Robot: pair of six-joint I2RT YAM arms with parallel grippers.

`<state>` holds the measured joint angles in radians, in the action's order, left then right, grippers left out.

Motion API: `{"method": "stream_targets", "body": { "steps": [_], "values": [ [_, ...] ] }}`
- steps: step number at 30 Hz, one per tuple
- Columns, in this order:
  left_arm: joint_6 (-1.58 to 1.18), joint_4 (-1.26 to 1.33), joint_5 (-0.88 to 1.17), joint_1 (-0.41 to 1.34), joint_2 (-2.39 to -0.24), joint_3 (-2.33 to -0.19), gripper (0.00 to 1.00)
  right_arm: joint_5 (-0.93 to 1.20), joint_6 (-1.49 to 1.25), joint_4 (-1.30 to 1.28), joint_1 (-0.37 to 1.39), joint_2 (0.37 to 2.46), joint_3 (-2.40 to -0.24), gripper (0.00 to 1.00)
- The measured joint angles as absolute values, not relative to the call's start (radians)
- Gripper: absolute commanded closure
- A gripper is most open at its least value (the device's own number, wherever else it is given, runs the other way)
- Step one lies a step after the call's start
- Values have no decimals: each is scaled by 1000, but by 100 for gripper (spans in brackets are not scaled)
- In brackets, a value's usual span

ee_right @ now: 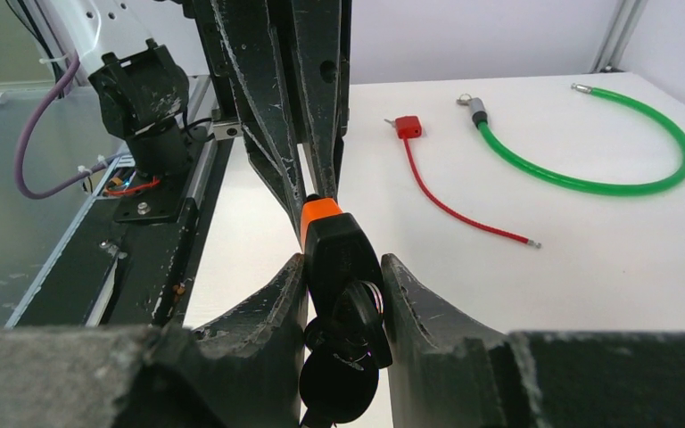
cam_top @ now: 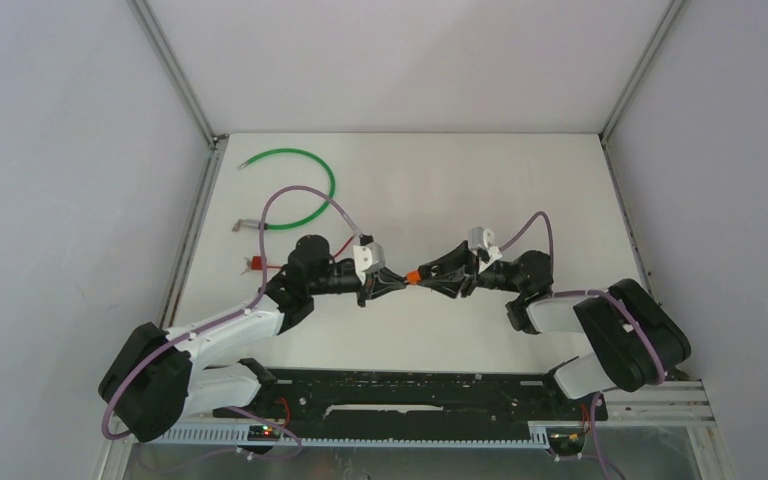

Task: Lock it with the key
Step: Lock the lock.

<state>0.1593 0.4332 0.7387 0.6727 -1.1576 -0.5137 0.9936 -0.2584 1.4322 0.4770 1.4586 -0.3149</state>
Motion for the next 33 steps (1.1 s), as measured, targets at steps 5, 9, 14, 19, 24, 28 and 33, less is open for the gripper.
{"method": "stream_targets", "body": {
  "steps": [5, 9, 14, 19, 24, 28, 33],
  "values": [
    [159, 408, 744, 673, -1158, -514, 100, 1016, -258, 1432, 479, 1476, -321, 100],
    [159, 397, 746, 673, -1158, -514, 100, 1028, -258, 1432, 480, 1487, -328, 100],
    [159, 386, 746, 672, -1158, -514, 100, 1045, -258, 1431, 481, 1503, -342, 100],
    [159, 379, 746, 672, -1158, -514, 100, 1051, -258, 1431, 483, 1507, -346, 100],
    [159, 378, 748, 672, -1158, -514, 100, 1055, -257, 1431, 484, 1509, -350, 100],
    [159, 377, 748, 672, -1158, -514, 100, 1060, -253, 1431, 485, 1510, -353, 100],
    [159, 371, 754, 672, -1158, -514, 100, 1068, -245, 1428, 488, 1510, -355, 100]
  ]
}}
